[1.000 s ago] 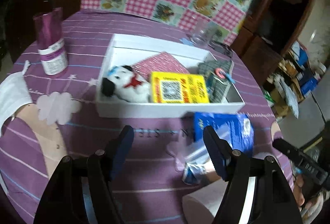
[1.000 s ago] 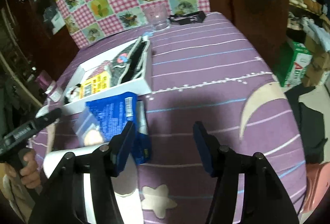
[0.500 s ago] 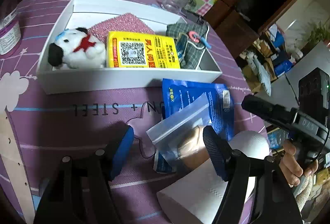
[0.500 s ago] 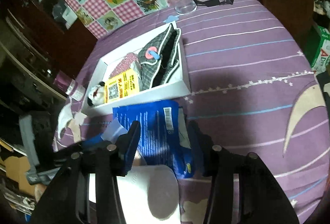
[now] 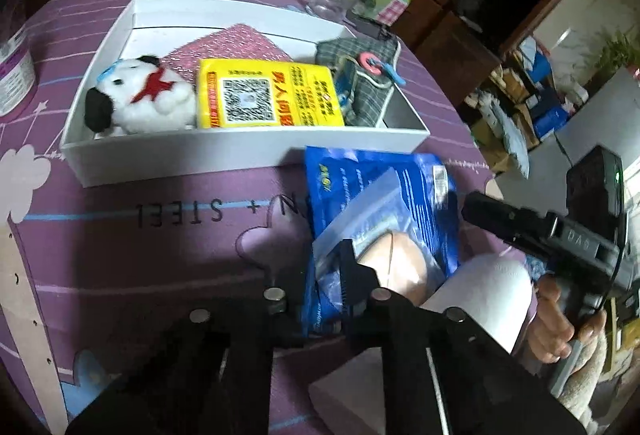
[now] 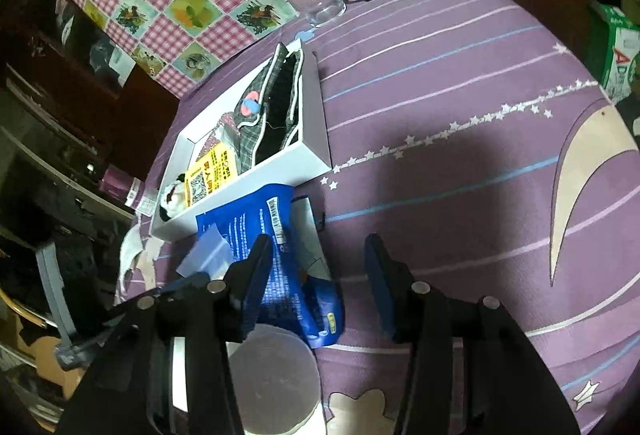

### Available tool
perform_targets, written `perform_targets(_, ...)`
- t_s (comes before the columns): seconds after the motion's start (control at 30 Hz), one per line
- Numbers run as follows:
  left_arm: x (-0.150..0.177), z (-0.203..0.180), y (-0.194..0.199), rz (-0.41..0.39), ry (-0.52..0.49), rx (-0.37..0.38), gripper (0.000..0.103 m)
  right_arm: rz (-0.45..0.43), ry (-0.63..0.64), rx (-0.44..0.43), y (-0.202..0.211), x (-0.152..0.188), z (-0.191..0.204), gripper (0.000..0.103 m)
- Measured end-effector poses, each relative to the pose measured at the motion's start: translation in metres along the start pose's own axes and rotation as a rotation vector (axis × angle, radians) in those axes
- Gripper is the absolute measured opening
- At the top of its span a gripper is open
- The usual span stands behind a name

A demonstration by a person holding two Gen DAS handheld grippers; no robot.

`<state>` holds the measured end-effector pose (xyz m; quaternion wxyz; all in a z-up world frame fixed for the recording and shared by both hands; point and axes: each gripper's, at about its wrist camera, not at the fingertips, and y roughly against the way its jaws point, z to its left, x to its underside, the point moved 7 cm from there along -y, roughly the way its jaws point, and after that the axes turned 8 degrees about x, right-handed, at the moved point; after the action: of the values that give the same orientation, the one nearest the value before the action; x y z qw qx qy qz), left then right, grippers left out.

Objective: Organize soft objects
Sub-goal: 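Grasp the clear bag with the beige puff with the left tool while the right tool holds the blue packet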

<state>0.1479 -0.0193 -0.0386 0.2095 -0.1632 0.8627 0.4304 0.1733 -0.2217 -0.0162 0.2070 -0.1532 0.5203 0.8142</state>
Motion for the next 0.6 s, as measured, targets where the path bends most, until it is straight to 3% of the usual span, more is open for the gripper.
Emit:
perform_targets(0.2,-0.014,0.005,0.022,-0.101,0.012,-0.015,0.002,-0.024,0.019,0.06,0.01,-0.004,-0.002,0.049)
perform_targets(0.33,-0.022,0.01,0.038,-0.177,0.014,-0.076,0.002,-0.022,-0.026,0.049,0.027,-0.008,-0.006,0.049)
perform_targets(0.6,-0.027,0.013,0.044,-0.208,0.021,-0.114,0.002,-0.023,-0.005,0.11,0.062,-0.029,0.017,0.049)
